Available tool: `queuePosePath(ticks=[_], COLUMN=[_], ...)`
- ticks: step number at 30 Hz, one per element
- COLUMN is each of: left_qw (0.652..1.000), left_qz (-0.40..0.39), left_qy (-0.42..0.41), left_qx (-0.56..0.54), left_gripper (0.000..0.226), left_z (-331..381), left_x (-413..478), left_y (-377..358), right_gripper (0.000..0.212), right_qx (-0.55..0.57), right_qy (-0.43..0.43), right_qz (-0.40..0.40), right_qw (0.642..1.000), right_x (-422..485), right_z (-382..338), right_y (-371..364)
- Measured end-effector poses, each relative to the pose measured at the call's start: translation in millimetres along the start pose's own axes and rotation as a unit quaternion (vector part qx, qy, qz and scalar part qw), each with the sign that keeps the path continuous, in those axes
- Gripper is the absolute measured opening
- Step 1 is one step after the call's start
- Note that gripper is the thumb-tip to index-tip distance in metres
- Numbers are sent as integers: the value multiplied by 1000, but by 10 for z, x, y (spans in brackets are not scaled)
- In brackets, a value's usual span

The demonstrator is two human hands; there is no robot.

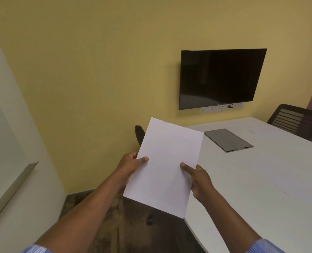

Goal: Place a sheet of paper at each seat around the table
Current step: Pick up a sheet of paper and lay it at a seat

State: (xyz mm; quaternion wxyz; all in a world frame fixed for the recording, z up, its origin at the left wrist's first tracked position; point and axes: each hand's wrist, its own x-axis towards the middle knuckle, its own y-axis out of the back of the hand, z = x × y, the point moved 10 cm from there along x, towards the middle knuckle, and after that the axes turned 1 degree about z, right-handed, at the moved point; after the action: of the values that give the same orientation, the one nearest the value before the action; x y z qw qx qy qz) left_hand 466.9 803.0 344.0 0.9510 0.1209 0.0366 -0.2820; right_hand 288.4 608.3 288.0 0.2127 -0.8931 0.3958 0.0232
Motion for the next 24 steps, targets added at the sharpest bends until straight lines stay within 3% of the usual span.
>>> queuePosePath(ticks=[15, 24], left_qw=[980, 960], left_qz=[-148, -195], left_qy=[6, -21], left_qx=[134, 198], left_gripper=[28, 15], left_z=[388, 616], left_x=[2718, 3958], left_y=[-1243, -2115], right_gripper=[28, 23], right_qx=[125, 100], right_qy=[37, 18], right_qz=[131, 222], right_qw=[983, 970], right_x=[2287, 3107], right_z=[-355, -411], right_y=[560, 976])
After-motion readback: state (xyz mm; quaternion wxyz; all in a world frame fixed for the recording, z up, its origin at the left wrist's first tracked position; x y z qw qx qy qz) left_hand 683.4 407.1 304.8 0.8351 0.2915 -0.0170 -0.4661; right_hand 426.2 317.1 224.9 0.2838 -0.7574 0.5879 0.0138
